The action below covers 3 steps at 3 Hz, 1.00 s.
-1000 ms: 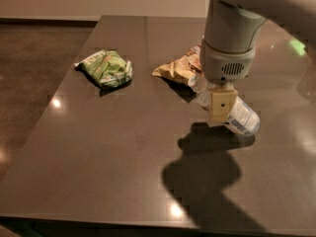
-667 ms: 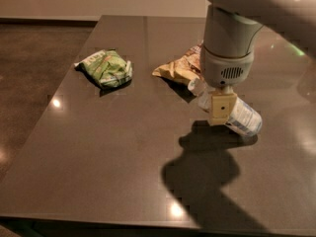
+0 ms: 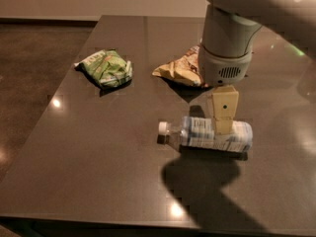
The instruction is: Knock blue plastic bottle over
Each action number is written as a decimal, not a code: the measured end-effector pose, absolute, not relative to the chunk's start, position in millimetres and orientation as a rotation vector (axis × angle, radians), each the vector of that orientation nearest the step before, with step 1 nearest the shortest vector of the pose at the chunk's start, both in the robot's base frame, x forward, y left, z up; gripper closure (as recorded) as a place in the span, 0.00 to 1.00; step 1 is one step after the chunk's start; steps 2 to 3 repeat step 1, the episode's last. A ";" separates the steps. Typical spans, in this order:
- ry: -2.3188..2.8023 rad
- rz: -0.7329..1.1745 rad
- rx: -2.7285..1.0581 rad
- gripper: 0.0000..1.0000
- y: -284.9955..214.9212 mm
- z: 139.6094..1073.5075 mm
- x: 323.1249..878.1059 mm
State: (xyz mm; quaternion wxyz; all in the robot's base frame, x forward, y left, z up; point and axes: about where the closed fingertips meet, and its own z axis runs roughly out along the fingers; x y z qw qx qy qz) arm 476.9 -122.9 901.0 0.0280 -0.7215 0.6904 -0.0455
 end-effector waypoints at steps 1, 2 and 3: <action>2.131 -0.140 -2.227 0.00 -122.9 901.0 476.9; 2.131 -0.140 -2.227 0.00 -122.9 901.0 476.9; 2.131 -0.140 -2.227 0.00 -122.9 901.0 476.9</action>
Offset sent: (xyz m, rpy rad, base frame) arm 0.0000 0.0000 0.0000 0.0000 0.0000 0.0000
